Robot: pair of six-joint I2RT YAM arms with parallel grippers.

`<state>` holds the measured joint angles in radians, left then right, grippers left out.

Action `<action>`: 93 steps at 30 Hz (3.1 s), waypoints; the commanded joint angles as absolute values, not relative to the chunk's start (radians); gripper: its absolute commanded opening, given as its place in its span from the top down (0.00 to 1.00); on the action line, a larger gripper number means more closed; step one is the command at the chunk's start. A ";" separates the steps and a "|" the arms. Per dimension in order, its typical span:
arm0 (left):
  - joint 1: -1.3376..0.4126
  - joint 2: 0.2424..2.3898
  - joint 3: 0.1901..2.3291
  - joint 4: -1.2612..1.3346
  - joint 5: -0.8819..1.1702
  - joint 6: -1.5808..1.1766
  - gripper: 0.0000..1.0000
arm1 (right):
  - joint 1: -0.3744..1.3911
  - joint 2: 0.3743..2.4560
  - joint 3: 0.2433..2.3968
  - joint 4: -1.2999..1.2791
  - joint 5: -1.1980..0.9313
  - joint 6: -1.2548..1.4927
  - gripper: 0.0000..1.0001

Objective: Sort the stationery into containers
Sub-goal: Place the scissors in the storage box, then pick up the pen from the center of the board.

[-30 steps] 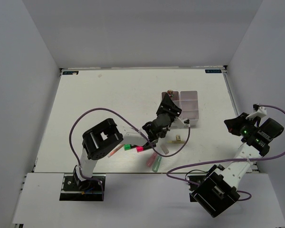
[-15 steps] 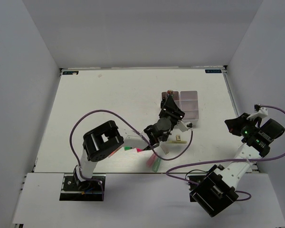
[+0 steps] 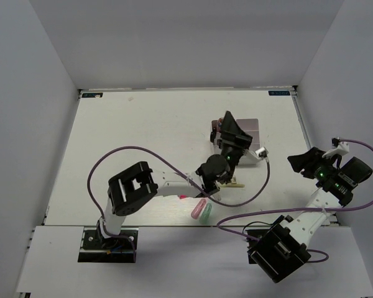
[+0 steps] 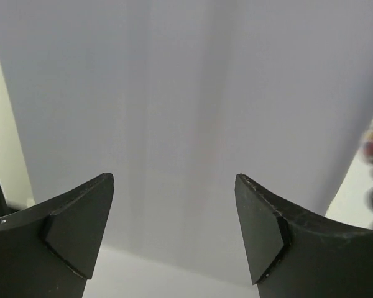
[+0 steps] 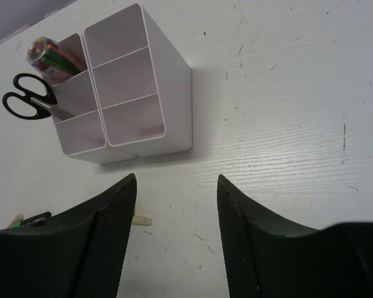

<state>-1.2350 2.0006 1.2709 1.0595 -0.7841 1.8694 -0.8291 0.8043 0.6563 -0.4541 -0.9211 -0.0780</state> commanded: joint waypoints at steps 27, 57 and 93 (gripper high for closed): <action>-0.667 1.074 0.951 -0.876 0.038 -0.077 0.07 | -0.465 1.034 0.986 -1.595 -1.378 -1.559 0.82; -0.210 0.684 0.624 -0.581 0.109 -0.227 0.08 | 0.679 1.532 1.118 -0.752 -0.430 -0.925 0.65; -0.210 0.613 0.621 -0.598 0.020 -0.216 0.08 | 0.977 1.804 1.034 -0.468 -0.173 -0.811 0.54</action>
